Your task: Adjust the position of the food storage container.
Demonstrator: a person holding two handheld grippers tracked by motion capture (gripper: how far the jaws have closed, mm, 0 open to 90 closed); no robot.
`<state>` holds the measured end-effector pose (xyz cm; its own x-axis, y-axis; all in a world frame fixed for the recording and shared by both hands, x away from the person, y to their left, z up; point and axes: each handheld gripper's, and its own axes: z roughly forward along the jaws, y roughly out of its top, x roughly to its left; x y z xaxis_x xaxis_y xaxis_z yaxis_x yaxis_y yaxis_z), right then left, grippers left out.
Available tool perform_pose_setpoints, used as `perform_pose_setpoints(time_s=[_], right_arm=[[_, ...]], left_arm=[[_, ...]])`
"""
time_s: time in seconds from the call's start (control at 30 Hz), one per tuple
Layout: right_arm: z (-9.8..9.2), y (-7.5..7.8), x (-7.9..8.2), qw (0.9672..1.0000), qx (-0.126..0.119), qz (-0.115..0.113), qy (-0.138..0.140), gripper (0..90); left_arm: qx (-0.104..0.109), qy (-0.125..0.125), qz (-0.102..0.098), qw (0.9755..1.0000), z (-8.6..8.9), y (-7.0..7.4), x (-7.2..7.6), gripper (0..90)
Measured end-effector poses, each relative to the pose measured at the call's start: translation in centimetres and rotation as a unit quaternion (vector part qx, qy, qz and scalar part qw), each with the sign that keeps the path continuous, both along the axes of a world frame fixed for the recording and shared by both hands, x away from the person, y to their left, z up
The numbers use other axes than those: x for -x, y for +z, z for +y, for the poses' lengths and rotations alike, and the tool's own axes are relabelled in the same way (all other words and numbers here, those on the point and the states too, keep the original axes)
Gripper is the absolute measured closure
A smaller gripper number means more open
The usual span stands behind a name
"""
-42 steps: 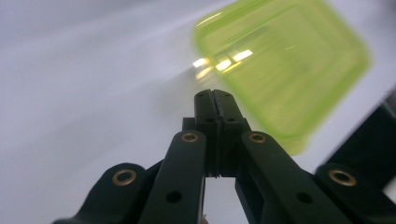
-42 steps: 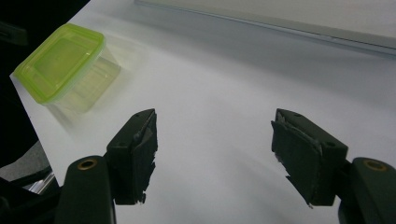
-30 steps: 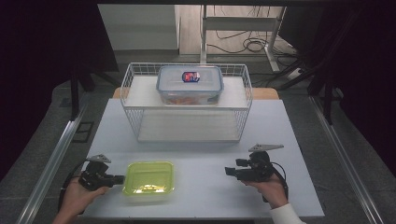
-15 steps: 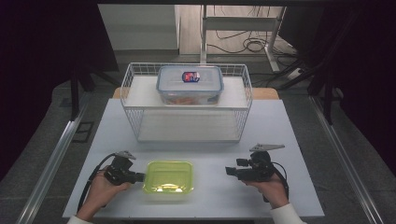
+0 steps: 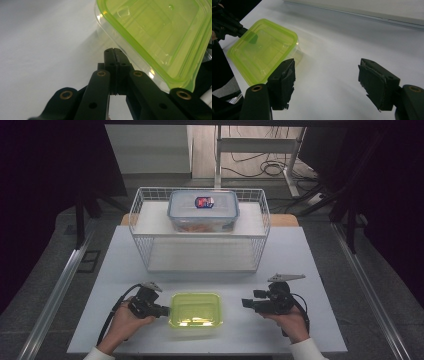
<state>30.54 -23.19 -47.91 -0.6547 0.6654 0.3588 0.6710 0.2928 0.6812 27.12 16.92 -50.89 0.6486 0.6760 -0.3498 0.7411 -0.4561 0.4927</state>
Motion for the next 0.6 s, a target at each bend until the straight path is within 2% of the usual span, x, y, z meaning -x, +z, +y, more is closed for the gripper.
perform_pose_setpoints(time_s=[0.23, 0.3, 0.37, 0.43, 0.5, 0.6], right_arm=[[0.0, 0.1, 0.1, 1.0, -0.002, 0.0, -0.001, 29.2], [0.0, 0.1, 0.1, 1.0, -0.003, -0.002, -0.001, 29.2], [-0.1, 0.2, 0.1, 1.0, -0.004, -0.002, -0.002, 29.2], [0.0, 0.3, 0.2, 1.0, -0.005, -0.001, 0.006, 29.2], [0.2, 0.4, 0.3, 0.9999, -0.001, -0.006, 0.011, 29.2], [0.5, 0.4, 0.4, 0.9999, -0.001, -0.002, 0.017, 28.3]], left_arm=[[0.0, -0.012, -0.003, 0.9999, -0.9, -0.2, 0.3, 90.0], [-0.004, -0.007, -0.008, 0.9999, -0.7, -0.1, 0.3, 89.7], [-0.003, 0.012, -0.018, 0.9998, 0.1, 0.1, 0.3, 86.5], [0.003, 0.042, -0.039, 0.9984, 1.2, 0.4, 0.4, 78.3], [0.005, 0.059, -0.044, 0.9973, 1.9, 0.8, 0.7, 67.1], [0.009, 0.076, -0.049, 0.9958, 2.7, 1.5, 1.2, 44.7]])
